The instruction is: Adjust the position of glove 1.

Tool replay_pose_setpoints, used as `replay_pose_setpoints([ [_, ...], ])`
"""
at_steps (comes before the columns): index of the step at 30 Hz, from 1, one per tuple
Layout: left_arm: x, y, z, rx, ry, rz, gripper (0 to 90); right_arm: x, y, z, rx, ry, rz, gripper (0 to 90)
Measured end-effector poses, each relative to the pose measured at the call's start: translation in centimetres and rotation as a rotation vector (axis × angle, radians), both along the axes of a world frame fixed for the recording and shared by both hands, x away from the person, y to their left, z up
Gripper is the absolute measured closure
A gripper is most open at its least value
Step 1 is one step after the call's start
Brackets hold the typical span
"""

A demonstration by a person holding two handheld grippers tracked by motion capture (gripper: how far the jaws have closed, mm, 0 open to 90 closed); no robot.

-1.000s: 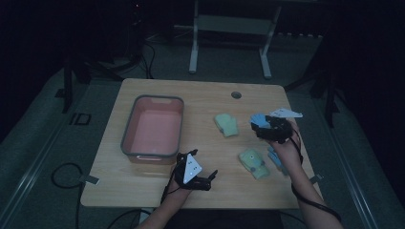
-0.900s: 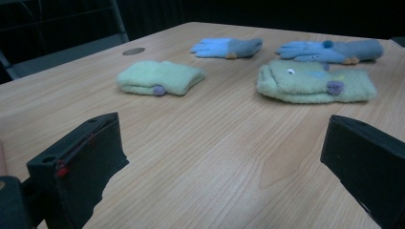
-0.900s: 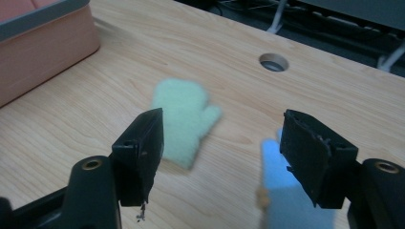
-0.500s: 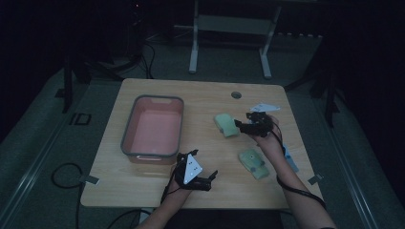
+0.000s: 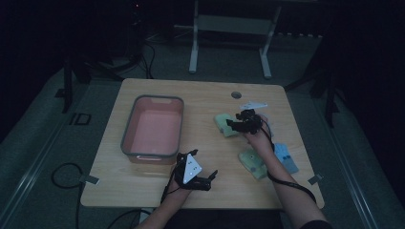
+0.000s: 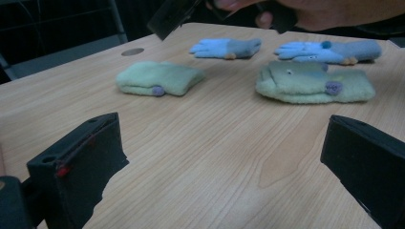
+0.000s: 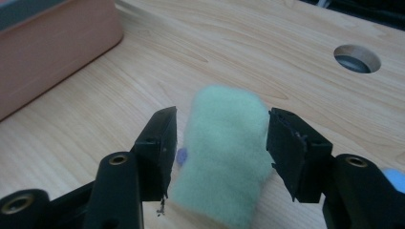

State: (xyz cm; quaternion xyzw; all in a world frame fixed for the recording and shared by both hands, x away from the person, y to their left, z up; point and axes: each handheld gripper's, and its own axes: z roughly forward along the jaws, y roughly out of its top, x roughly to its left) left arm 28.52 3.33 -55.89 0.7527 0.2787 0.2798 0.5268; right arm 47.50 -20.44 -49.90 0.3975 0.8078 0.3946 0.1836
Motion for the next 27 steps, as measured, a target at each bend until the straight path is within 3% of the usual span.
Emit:
replay_pose_setpoints([
  [5,0.0,0.0,0.0,-0.002,0.002,0.001,0.7,1.5,0.2,-0.7,0.011,0.032,0.019,58.2],
  [13,0.0,0.1,0.0,-0.007,0.004,0.000,0.7,2.7,0.5,-1.5,0.016,0.069,0.059,62.6],
  [21,0.0,0.1,0.0,-0.006,-0.001,-0.002,0.7,4.2,1.3,-3.8,-0.108,0.107,0.056,60.8],
  [27,0.0,0.1,0.0,-0.007,0.000,0.000,0.7,4.5,1.2,-4.3,-0.107,0.121,0.075,66.8],
])
